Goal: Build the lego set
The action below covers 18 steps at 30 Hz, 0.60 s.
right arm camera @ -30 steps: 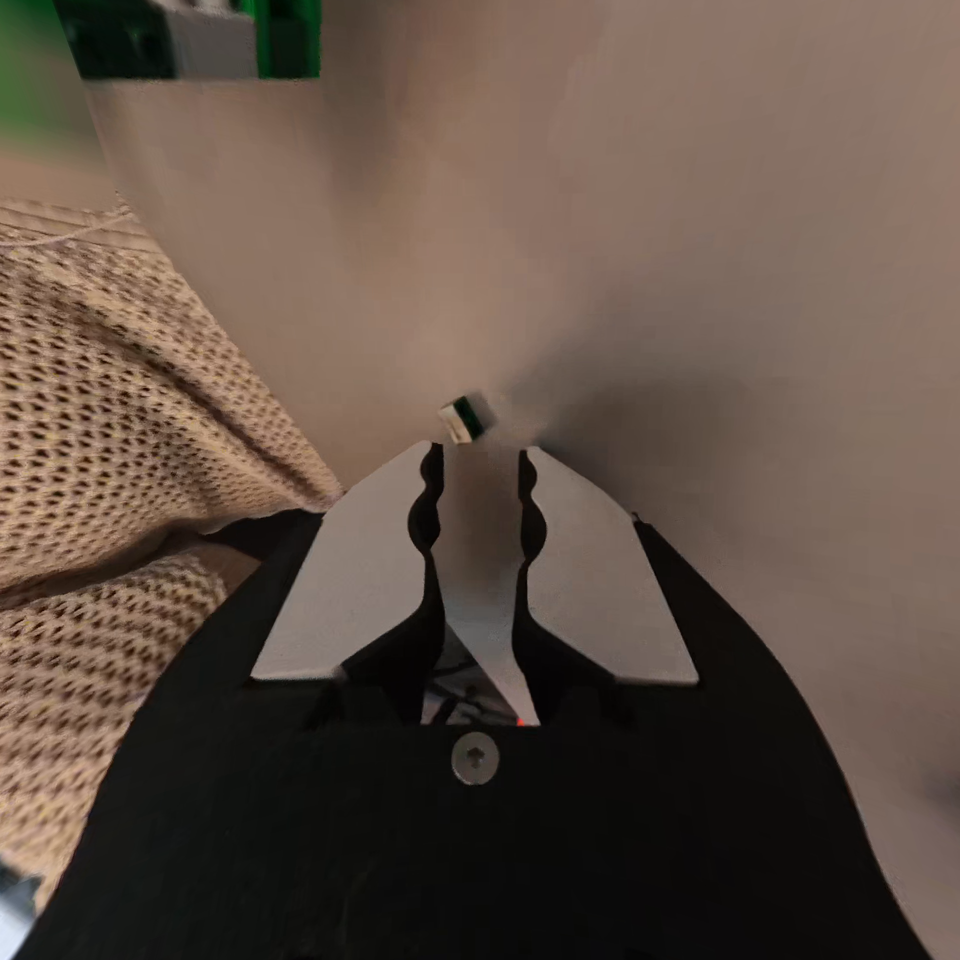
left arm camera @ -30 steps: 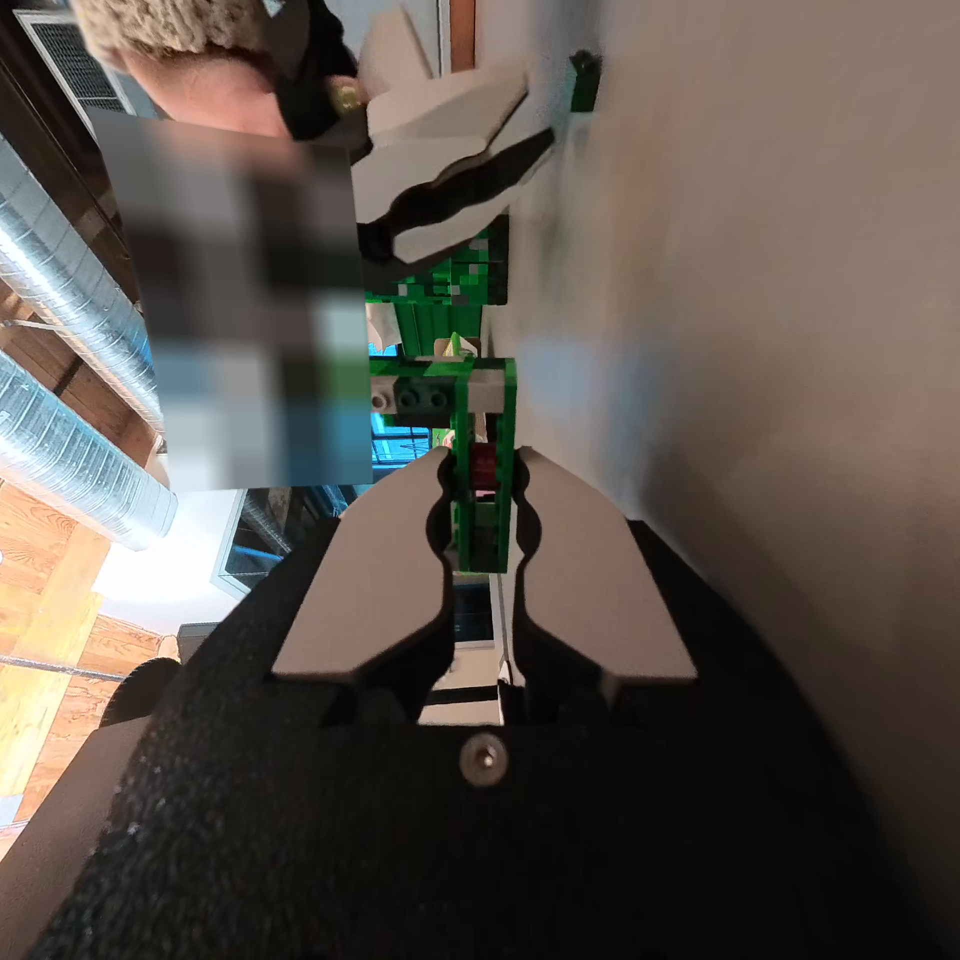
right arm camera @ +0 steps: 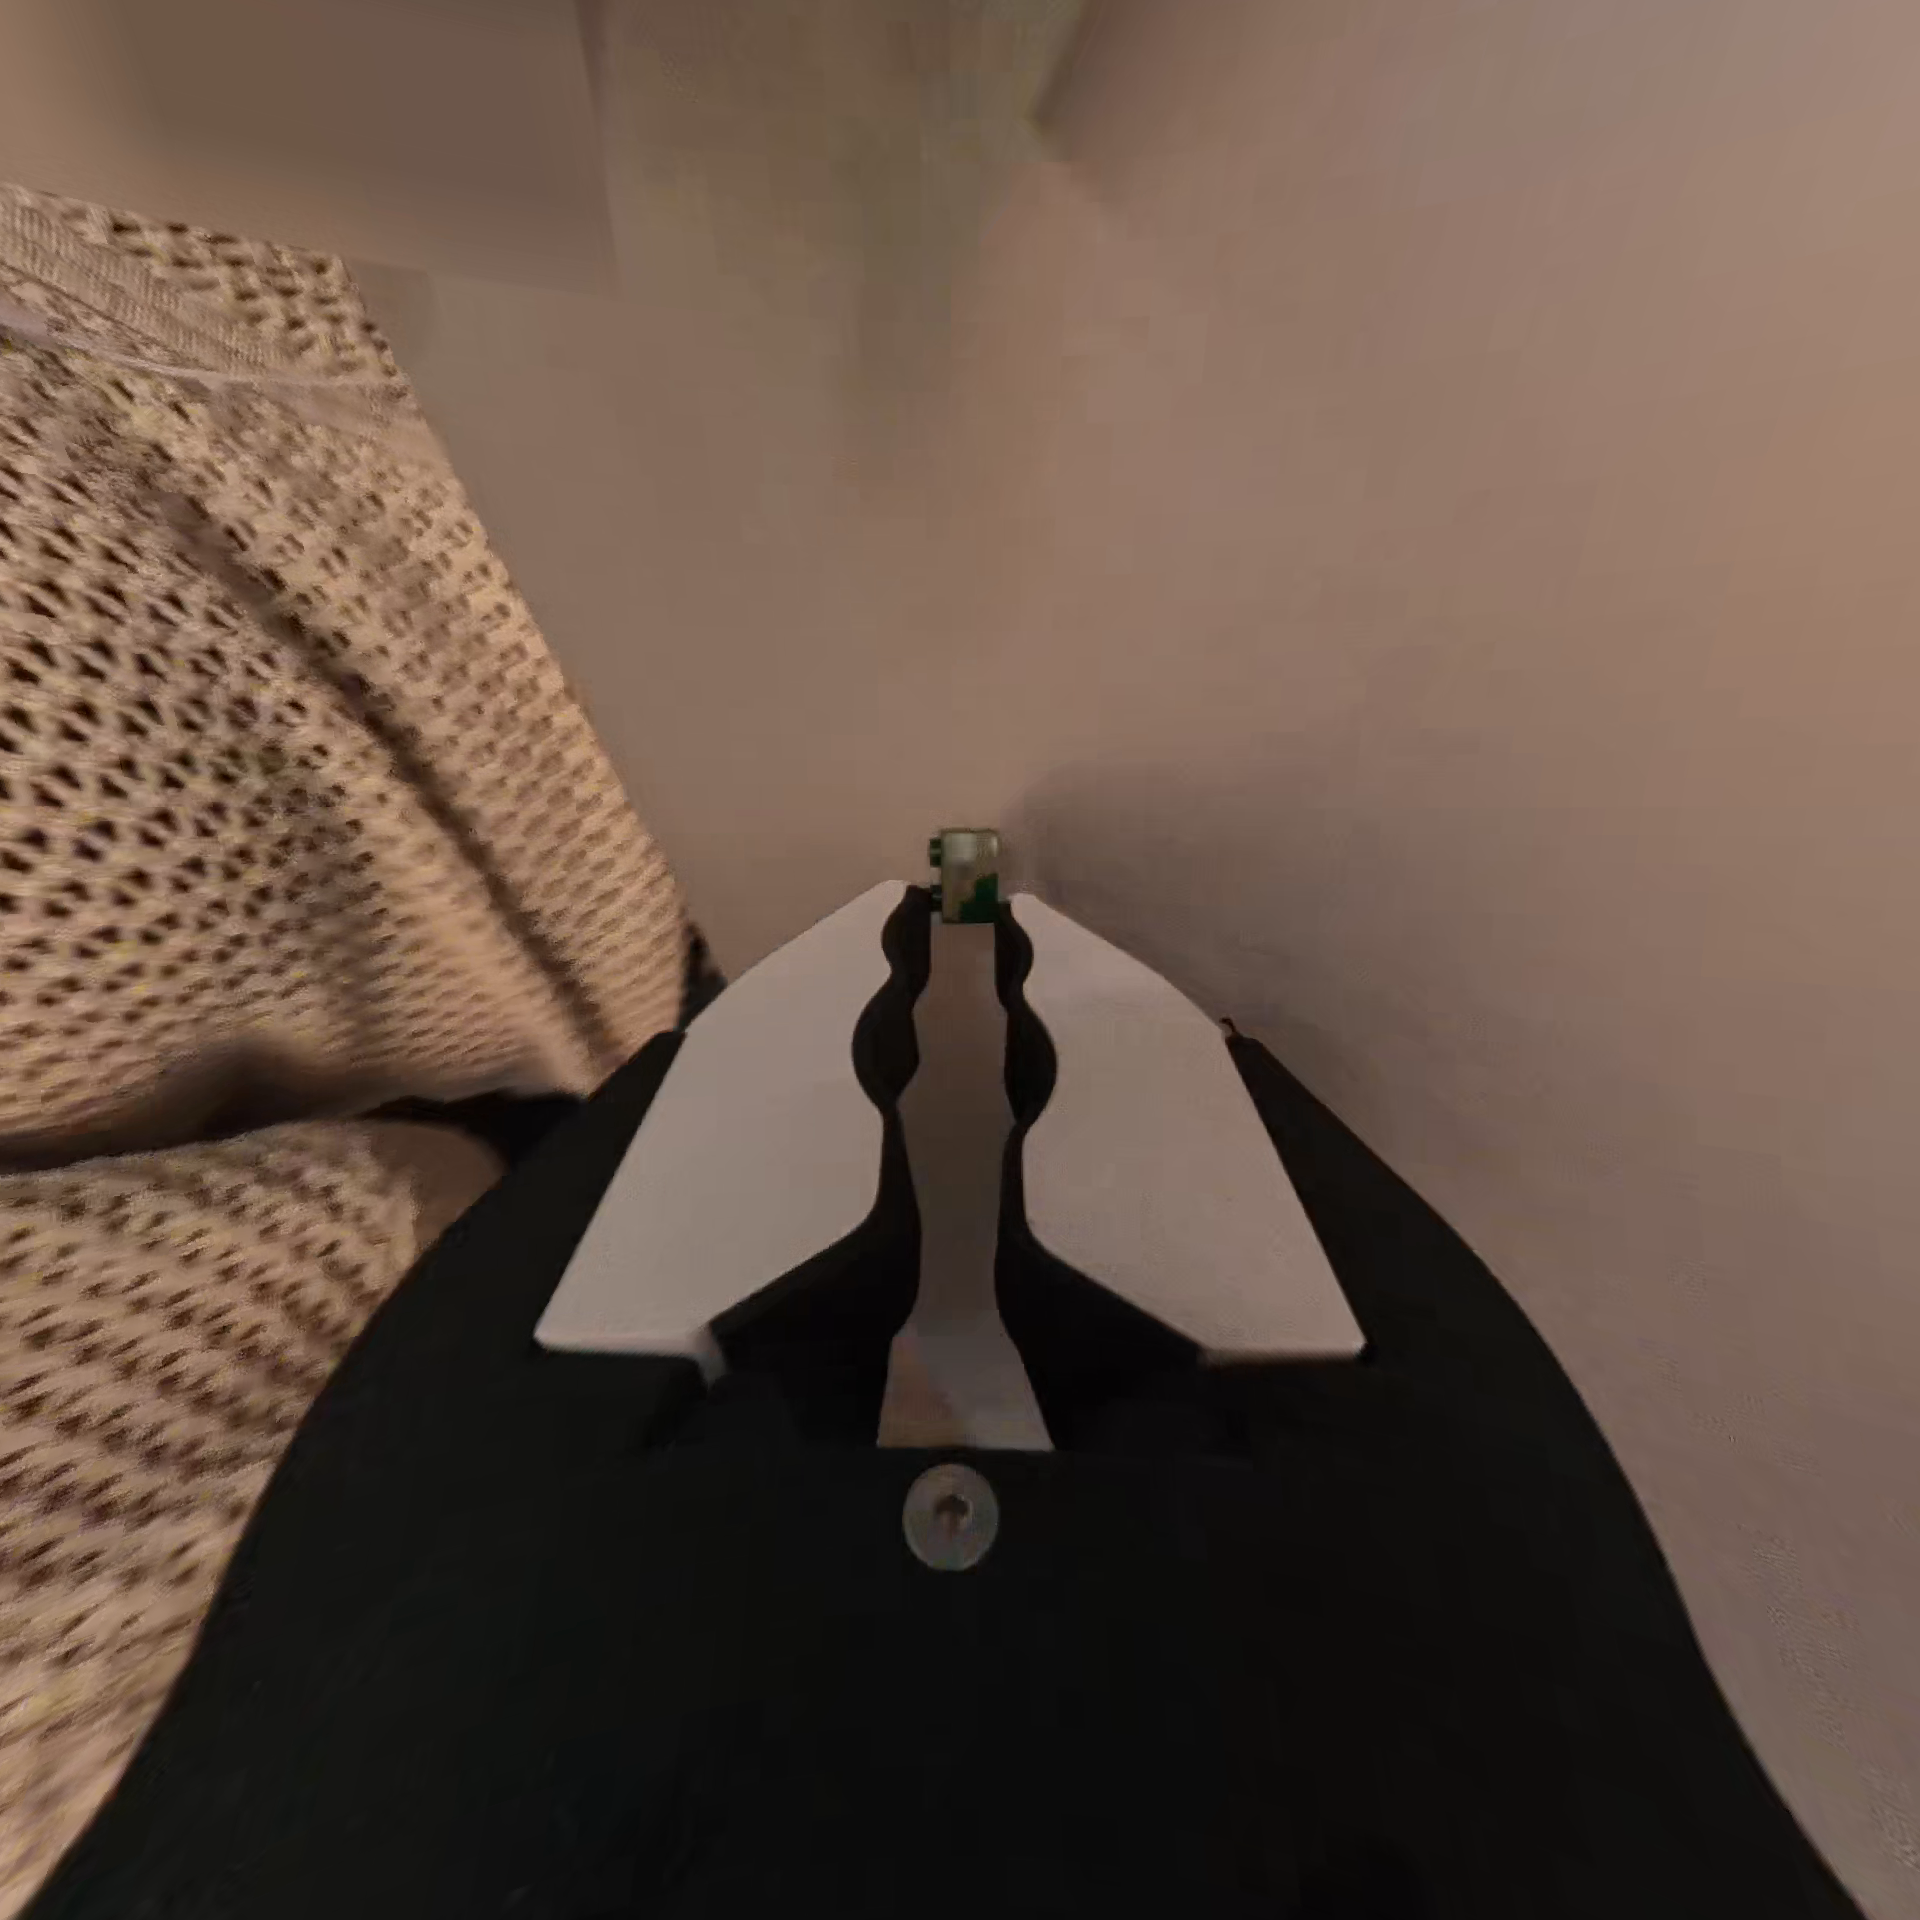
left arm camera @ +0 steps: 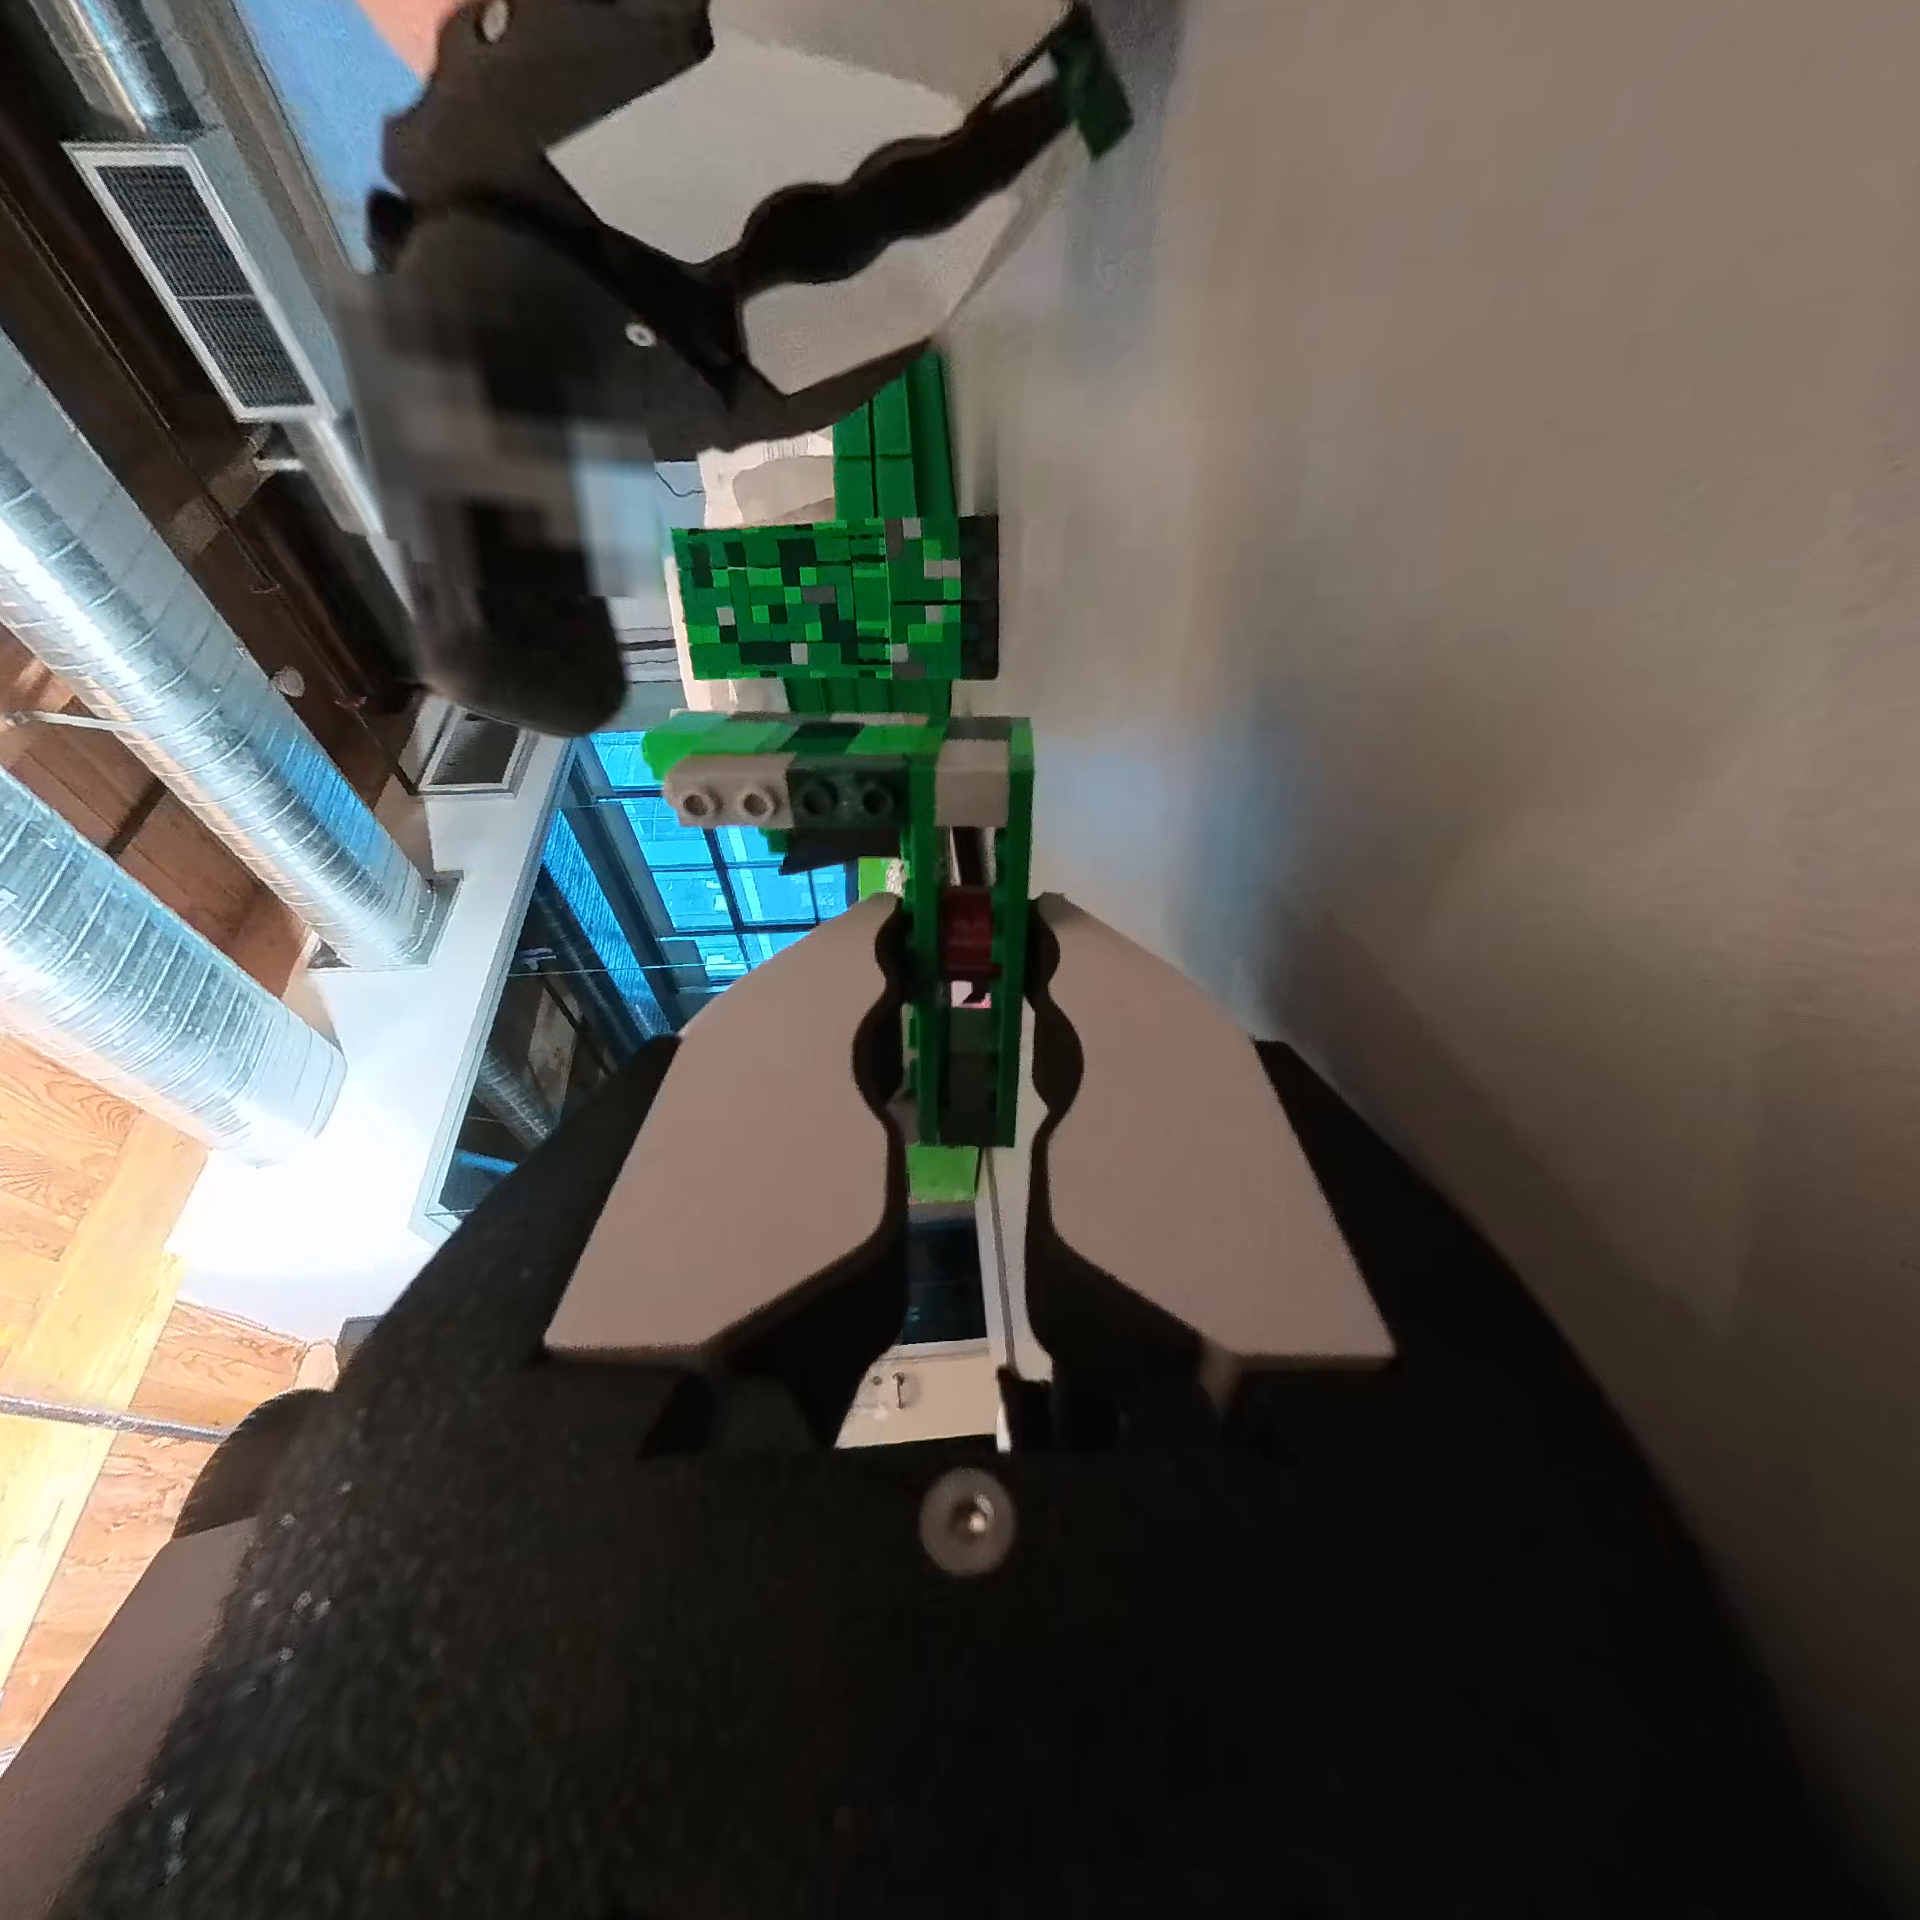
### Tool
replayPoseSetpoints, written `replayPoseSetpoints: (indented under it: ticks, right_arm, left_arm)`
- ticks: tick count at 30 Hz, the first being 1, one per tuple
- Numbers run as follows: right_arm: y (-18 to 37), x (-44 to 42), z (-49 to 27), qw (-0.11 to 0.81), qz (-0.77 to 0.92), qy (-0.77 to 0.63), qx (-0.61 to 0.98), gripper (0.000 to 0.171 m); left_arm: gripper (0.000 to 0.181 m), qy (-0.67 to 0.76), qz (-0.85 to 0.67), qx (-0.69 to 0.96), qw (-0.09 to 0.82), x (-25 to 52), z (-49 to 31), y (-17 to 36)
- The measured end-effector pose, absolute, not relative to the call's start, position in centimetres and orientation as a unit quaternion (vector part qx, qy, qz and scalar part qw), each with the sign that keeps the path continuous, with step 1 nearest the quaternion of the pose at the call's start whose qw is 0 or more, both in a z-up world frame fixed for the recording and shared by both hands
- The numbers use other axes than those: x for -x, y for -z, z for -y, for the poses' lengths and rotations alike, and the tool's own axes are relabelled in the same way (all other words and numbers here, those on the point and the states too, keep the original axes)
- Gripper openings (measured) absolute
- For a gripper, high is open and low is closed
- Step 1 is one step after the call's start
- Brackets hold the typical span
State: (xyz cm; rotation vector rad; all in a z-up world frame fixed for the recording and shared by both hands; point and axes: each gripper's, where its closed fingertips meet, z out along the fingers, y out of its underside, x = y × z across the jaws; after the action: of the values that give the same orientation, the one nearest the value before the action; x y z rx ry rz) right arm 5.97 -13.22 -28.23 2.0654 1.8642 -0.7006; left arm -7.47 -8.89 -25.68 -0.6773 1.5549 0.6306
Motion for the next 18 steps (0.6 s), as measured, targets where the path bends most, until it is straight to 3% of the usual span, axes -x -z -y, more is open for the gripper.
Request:
replayPoseSetpoints:
  ticks: [6, 10, 14, 18]
  right_arm:
    - [28.3, -8.6, 14.2, 0.339, -0.535, 0.203, -0.747, 0.011]
    - [28.5, -9.4, 13.5, 0.415, -0.493, 0.175, -0.744, 0.011]
    - [28.6, -9.4, 12.8, 0.416, -0.51, 0.152, -0.738, 0.011]
    - [28.3, -8.8, 11.3, 0.331, -0.551, 0.145, -0.752, 0.028]
  left_arm:
    - [0.02, -0.267, -0.679, 0.294, 0.617, 7.5, 9.0, 25.8]
    - [0.02, -0.263, -0.681, 0.293, 0.617, 7.6, 9.1, 25.9]
    - [0.02, -0.26, -0.682, 0.295, 0.617, 7.7, 9.1, 26.0]
    - [0.02, -0.256, -0.683, 0.298, 0.616, 7.8, 9.0, 26.1]
